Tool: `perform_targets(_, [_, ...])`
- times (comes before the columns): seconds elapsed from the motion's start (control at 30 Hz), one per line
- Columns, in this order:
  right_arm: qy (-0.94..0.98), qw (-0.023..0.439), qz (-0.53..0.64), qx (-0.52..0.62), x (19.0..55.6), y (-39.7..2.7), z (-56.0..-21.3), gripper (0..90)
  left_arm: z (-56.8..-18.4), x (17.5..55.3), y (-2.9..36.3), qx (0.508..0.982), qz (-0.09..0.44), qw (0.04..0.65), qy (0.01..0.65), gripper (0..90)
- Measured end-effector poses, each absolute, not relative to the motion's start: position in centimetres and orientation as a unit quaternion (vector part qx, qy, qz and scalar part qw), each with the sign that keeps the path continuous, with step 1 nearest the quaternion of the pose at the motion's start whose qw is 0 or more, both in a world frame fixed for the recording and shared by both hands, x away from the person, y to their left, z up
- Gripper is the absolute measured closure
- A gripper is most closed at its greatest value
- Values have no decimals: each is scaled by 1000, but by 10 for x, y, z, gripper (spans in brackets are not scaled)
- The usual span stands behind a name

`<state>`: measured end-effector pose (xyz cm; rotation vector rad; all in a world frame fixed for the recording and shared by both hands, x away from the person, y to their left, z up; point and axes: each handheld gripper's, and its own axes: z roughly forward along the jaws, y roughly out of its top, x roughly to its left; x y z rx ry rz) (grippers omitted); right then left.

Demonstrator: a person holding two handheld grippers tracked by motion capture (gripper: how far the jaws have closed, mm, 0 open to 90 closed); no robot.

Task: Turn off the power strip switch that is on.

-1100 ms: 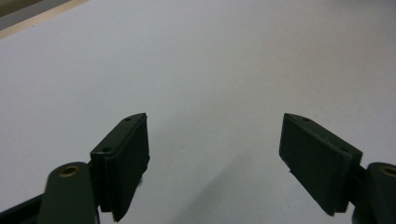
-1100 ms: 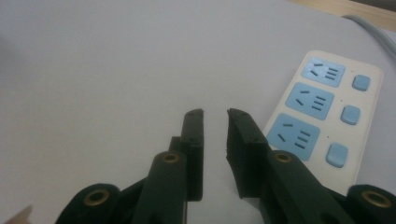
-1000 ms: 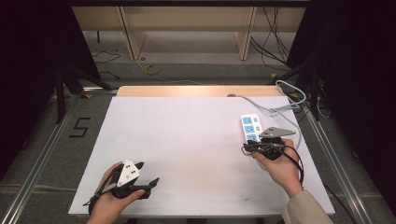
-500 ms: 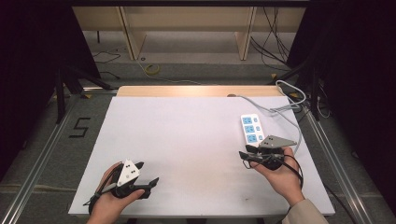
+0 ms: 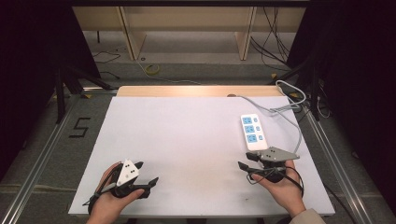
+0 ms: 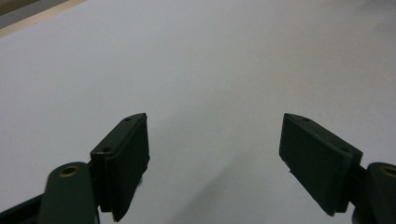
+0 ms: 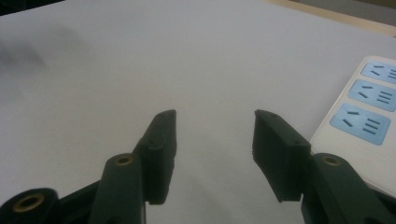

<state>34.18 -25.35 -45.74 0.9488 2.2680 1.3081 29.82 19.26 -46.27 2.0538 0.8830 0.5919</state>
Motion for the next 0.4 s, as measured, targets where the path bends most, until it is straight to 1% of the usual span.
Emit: perform_targets(0.4, [779, 185, 490, 345, 331, -260, -463, 436, -463, 298, 193, 813, 234, 403, 350, 242])
